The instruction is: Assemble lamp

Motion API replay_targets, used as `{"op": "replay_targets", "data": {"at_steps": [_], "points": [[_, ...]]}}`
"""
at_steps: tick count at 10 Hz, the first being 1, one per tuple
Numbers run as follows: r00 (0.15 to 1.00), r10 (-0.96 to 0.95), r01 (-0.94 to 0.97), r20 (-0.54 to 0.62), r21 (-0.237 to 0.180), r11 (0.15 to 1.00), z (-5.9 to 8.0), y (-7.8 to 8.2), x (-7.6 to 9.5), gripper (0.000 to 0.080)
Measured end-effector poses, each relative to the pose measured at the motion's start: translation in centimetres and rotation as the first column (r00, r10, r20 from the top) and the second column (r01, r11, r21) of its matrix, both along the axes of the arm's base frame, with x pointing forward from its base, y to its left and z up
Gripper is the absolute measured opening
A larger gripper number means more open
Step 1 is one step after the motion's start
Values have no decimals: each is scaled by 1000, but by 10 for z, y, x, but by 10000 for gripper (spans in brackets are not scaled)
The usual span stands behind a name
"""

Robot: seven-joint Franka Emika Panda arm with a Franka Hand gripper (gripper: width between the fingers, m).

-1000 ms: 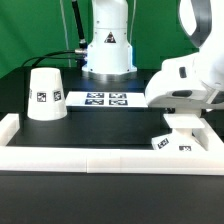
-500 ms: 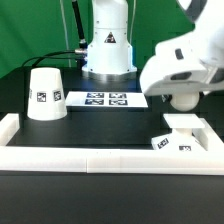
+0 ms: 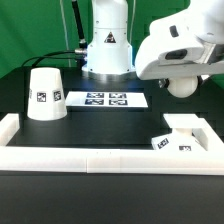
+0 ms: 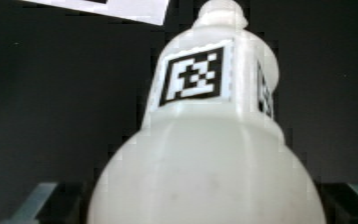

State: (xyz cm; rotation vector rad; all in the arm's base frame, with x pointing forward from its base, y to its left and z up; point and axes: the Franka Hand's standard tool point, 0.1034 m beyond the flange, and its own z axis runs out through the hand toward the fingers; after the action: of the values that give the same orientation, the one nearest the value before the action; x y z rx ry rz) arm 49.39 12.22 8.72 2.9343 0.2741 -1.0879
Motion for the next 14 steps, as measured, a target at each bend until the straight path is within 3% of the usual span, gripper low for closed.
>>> {"op": "replay_targets", "data": {"at_steps": [3,4,8,11,14], "points": [[975,0,-11,224,48,999,0,-5,14,579],[971,-4,-8,238,48,999,6,-8,11,579],[876,-21,-21,482,82,996,22,-14,33,579],[741,-48,-33,670,107,994,19,-15,41,579],[548,-32,-112,836,112,987,22,-17,47,579]]}}
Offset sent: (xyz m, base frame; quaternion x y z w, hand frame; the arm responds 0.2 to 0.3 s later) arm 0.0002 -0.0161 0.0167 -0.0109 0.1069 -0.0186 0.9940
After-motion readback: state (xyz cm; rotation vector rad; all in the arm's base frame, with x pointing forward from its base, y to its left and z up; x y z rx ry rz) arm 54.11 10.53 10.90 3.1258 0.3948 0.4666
